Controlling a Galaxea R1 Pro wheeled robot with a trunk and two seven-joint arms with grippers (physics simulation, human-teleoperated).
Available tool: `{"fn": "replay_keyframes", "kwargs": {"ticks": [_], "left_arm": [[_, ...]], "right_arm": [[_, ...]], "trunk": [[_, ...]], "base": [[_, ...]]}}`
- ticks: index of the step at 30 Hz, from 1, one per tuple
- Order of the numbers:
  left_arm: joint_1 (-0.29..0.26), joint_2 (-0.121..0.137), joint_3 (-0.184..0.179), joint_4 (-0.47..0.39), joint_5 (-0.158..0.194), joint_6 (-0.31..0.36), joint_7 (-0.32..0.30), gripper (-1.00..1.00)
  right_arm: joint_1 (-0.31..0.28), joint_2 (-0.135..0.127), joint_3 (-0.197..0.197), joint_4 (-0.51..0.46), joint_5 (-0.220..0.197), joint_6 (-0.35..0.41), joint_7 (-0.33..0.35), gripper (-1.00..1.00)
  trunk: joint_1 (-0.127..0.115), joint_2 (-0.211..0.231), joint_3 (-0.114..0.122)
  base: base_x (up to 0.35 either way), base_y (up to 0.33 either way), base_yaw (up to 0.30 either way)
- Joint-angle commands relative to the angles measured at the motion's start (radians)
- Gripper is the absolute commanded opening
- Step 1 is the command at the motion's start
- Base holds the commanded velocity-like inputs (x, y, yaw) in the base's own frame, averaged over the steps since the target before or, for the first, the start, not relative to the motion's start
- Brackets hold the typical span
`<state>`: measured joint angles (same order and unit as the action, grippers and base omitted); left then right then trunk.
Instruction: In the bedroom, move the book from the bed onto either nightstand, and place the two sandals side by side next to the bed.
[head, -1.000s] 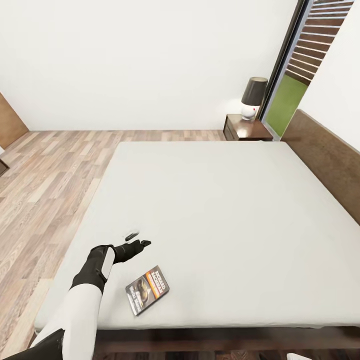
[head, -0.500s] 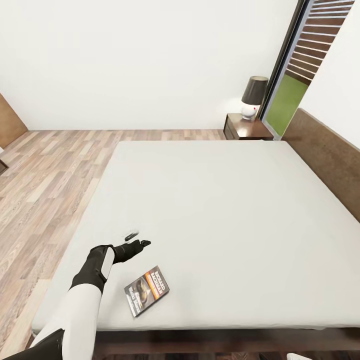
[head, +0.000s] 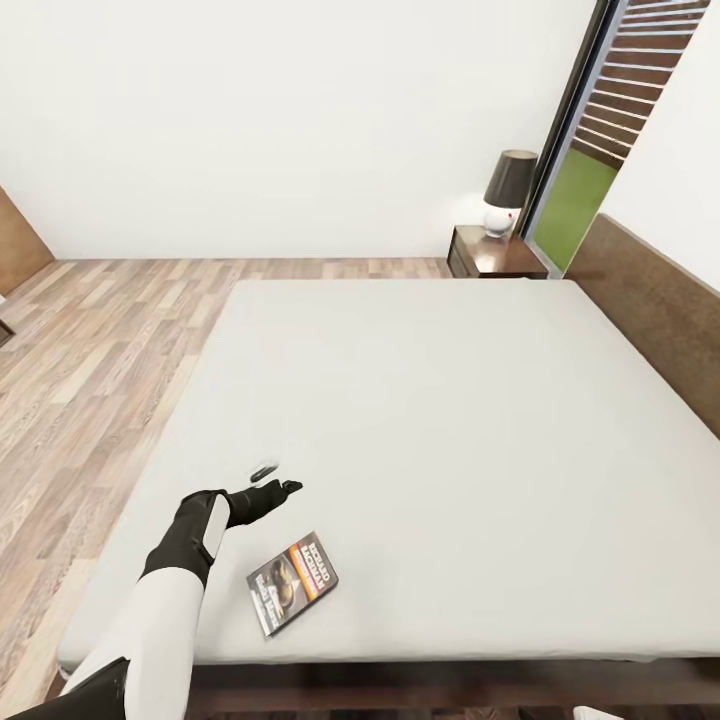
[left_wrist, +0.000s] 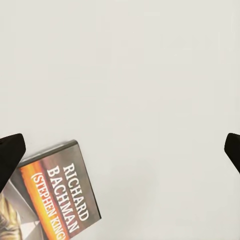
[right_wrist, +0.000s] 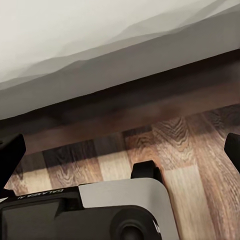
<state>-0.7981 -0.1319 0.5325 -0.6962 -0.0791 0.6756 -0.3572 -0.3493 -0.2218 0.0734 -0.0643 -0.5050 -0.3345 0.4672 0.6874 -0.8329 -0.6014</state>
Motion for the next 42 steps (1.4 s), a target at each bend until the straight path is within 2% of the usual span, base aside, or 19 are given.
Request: {"fn": "replay_keyframes", "kwargs": {"ticks": [1,42], "left_arm": [[-0.001,-0.002,0.007,-0.001,-0.008,0.005,-0.008,1.00],[-0.001,-0.003,0.007,0.000,-0.008,0.005,-0.008,1.00]], "right_arm": [[-0.001,0.000,0.008,0.001,-0.010,-0.003,0.005,1.00],[0.000,-0.001,0.008,0.001,-0.012,-0.003,0.005,1.00]], "trunk": [[0.004,-0.008,-0.004],[0.161,-0.295,-0.133]], "base": [[0.000,0.000,0.000],[0.000,0.000,0.000]]}}
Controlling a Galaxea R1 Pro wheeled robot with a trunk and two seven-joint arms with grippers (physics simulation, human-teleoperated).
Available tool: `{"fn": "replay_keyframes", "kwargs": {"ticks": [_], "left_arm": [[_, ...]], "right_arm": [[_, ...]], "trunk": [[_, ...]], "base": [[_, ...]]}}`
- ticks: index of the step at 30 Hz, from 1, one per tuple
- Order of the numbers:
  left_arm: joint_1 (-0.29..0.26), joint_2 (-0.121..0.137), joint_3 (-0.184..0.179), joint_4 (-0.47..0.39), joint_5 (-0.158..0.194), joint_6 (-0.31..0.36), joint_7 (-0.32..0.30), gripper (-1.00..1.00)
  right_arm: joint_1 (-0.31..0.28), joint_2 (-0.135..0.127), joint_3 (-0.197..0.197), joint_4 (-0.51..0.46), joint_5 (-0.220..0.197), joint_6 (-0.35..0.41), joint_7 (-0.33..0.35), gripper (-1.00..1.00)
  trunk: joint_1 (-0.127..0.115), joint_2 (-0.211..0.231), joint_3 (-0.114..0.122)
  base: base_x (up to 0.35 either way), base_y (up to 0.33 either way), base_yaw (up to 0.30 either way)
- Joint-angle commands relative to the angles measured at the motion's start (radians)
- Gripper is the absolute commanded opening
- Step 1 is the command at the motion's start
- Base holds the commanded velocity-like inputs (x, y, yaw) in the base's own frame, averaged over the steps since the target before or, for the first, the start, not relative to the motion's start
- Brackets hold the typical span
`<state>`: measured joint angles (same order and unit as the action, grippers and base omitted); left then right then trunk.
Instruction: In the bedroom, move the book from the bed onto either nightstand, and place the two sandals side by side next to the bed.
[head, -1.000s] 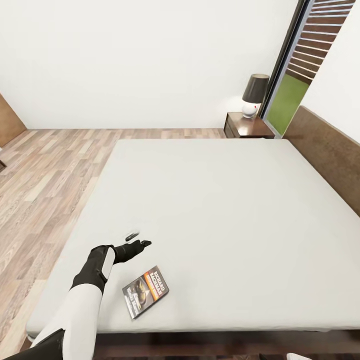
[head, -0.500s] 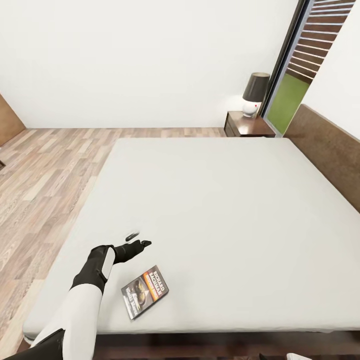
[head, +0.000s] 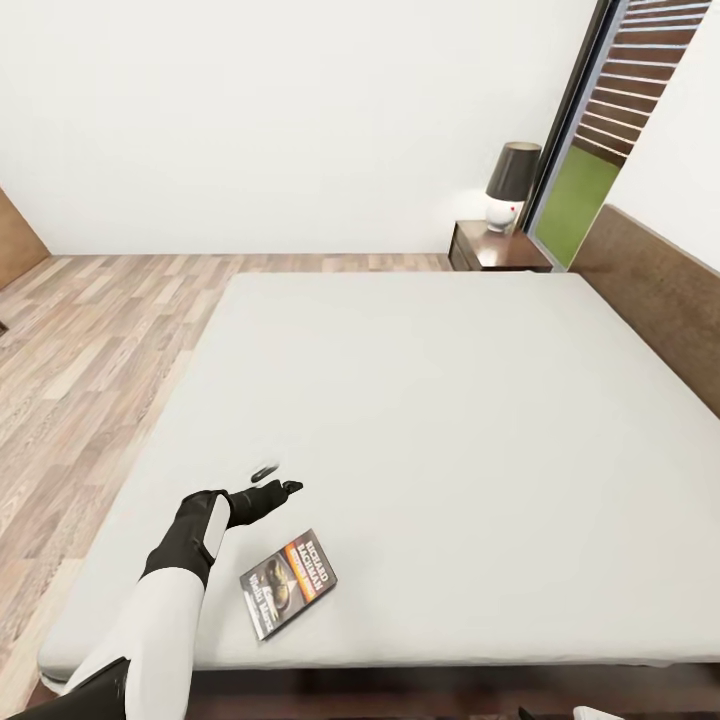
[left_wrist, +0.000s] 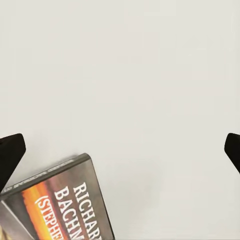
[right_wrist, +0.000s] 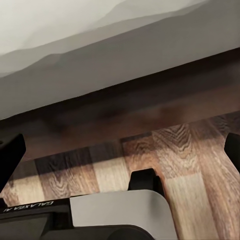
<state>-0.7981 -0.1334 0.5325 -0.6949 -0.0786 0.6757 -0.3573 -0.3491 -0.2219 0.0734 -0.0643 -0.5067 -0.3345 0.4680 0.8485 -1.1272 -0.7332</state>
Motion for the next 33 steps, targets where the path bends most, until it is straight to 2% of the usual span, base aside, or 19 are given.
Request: {"fn": "replay_keyframes", "kwargs": {"ticks": [1,33], "left_arm": [[-0.001,-0.002,0.007,-0.001,-0.008,0.005,-0.008,1.00],[-0.001,-0.002,0.007,-0.001,-0.008,0.005,-0.009,1.00]], "right_arm": [[-0.001,0.000,0.007,0.001,-0.010,-0.003,0.004,1.00],[-0.001,0.000,0.008,0.001,-0.009,-0.003,0.005,1.00]], "trunk": [[0.004,-0.008,-0.004],[0.127,-0.232,-0.104]], "base": [[0.000,0.000,0.000],[0.000,0.000,0.000]]}}
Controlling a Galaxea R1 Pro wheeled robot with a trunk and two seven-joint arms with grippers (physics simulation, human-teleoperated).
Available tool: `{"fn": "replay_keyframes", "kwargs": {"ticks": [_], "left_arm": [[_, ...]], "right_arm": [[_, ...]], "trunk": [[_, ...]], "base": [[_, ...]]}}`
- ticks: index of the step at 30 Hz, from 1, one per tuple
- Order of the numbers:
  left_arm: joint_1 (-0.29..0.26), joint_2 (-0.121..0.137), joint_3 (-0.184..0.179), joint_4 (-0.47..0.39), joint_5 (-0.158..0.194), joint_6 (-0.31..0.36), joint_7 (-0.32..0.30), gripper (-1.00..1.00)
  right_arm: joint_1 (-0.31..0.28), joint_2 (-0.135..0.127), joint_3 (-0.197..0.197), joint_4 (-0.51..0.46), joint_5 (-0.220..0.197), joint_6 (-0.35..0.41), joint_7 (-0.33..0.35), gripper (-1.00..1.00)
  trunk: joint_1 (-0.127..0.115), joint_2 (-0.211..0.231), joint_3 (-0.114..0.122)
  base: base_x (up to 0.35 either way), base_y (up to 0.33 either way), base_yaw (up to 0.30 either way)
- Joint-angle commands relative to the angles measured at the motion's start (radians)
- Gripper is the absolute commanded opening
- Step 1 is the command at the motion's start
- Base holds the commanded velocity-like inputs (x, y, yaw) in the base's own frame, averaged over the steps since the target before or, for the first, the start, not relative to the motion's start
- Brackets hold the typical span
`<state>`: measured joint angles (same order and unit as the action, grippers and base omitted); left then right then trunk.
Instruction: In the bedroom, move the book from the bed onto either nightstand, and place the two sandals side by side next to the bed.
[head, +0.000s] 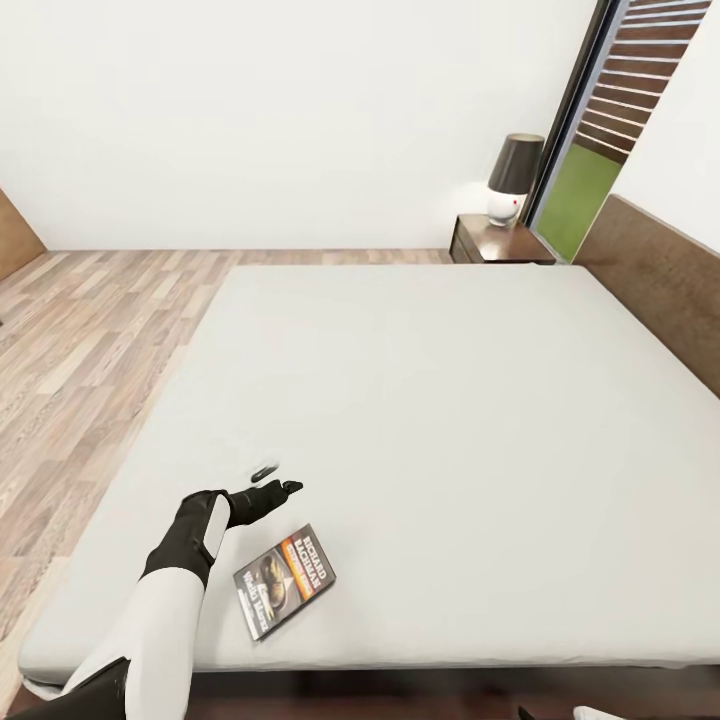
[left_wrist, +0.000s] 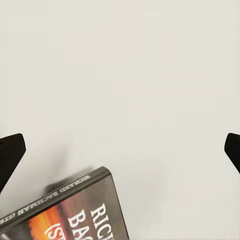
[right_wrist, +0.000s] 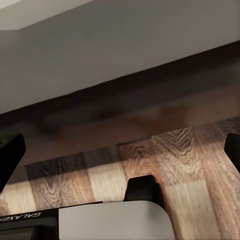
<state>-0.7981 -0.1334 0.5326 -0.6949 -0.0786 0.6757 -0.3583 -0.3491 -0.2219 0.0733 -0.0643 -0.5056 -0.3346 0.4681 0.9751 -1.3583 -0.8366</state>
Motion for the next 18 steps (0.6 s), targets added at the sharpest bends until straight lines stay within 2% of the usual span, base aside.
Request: {"fn": "replay_keyframes", "kwargs": {"ticks": [1,8,18], "left_arm": [[-0.001,-0.002,0.007,-0.001,-0.008,0.005,-0.008,1.00],[-0.001,-0.002,0.007,-0.001,-0.007,0.005,-0.010,1.00],[-0.001,-0.002,0.007,-0.001,-0.007,0.005,-0.010,1.00]], "right_arm": [[-0.001,0.000,0.008,0.001,-0.010,-0.003,0.004,1.00],[-0.001,0.000,0.008,0.001,-0.010,-0.003,0.004,1.00],[-0.001,-0.001,0.008,0.001,-0.011,-0.003,0.004,1.00]], "trunk": [[0.004,-0.008,-0.004],[0.004,-0.008,-0.004],[0.042,-0.078,-0.035]], "base": [[0.000,0.000,0.000],[0.000,0.000,0.000],[0.000,0.000,0.000]]}}
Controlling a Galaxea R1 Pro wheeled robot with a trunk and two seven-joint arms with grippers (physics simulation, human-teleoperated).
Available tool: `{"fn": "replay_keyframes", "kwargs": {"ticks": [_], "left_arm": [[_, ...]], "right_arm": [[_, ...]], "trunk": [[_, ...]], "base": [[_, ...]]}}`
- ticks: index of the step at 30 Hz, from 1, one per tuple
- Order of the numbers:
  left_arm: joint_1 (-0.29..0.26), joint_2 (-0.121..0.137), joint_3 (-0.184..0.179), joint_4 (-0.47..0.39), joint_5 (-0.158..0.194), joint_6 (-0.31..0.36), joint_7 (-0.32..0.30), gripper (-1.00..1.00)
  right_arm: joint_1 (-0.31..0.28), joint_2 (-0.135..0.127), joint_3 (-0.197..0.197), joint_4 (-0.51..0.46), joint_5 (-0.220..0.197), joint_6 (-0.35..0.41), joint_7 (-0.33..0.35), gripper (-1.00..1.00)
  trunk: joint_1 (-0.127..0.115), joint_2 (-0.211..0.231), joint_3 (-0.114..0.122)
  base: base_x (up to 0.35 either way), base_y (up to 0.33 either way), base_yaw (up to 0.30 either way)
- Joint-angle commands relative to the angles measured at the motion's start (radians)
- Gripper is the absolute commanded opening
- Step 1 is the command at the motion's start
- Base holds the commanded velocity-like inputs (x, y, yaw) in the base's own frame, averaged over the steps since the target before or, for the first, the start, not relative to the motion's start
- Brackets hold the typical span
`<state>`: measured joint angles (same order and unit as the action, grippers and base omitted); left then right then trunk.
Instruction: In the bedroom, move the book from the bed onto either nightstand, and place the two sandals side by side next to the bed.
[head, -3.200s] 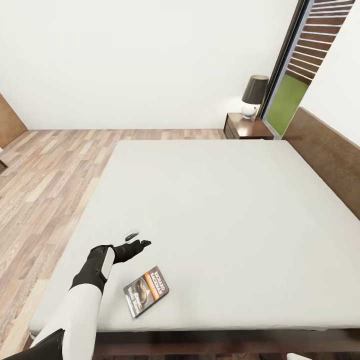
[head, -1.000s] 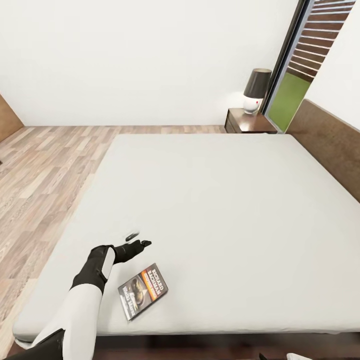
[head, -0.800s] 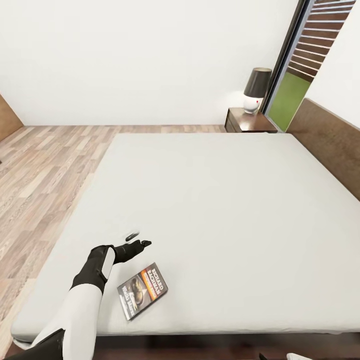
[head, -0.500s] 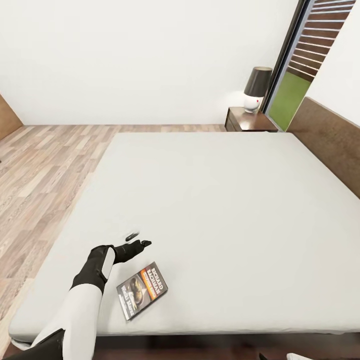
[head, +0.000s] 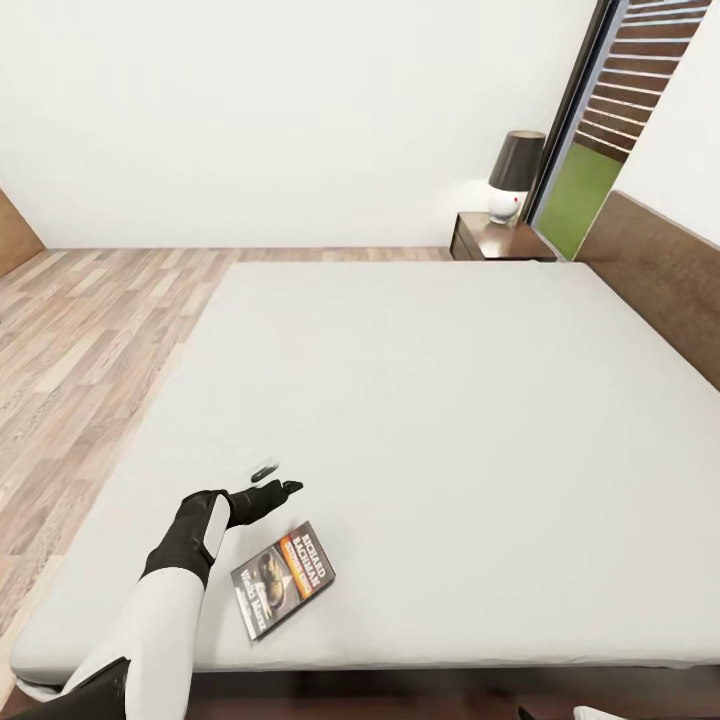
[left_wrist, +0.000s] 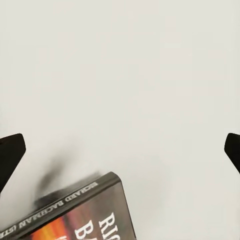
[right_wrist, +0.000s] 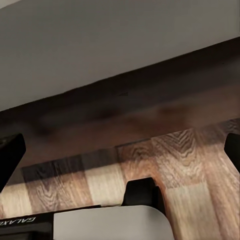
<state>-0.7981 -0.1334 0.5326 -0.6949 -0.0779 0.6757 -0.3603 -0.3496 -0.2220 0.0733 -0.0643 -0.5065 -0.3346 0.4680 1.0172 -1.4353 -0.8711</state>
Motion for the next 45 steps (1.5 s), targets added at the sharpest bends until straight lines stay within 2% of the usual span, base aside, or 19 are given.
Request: {"fn": "replay_keyframes", "kwargs": {"ticks": [1,6,14,25,32,38,45], "left_arm": [[-0.001,-0.001,0.007,-0.001,-0.008,0.005,-0.008,1.00],[-0.001,-0.001,0.007,-0.001,-0.008,0.005,-0.008,1.00],[-0.001,-0.002,0.007,-0.001,-0.008,0.005,-0.008,1.00],[-0.001,-0.002,0.007,-0.001,-0.008,0.005,-0.008,1.00],[-0.001,-0.002,0.007,-0.001,-0.008,0.005,-0.008,1.00],[-0.001,-0.002,0.007,-0.001,-0.008,0.005,-0.008,1.00],[-0.001,-0.002,0.007,-0.001,-0.008,0.005,-0.008,1.00]], "right_arm": [[-0.001,0.000,0.008,0.001,-0.010,-0.003,0.004,1.00],[0.000,0.000,0.007,0.001,-0.010,-0.003,0.005,1.00],[0.000,0.000,0.008,0.001,-0.010,-0.003,0.005,1.00],[0.000,0.000,0.007,0.001,-0.009,-0.003,0.005,1.00],[0.000,0.000,0.008,0.001,-0.009,-0.003,0.005,1.00],[-0.001,0.000,0.008,0.001,-0.009,-0.003,0.005,1.00],[-0.001,0.000,0.008,0.001,-0.009,-0.003,0.005,1.00]], "trunk": [[0.004,-0.008,-0.004],[0.023,-0.043,-0.020],[0.023,-0.043,-0.020],[0.065,-0.120,-0.054],[0.065,-0.120,-0.054],[0.088,-0.162,-0.073],[0.088,-0.162,-0.073]], "base": [[0.000,0.000,0.000],[0.000,0.000,0.000],[0.000,0.000,0.000],[0.000,0.000,0.000],[0.000,0.000,0.000],[0.000,0.000,0.000],[0.000,0.000,0.000]]}}
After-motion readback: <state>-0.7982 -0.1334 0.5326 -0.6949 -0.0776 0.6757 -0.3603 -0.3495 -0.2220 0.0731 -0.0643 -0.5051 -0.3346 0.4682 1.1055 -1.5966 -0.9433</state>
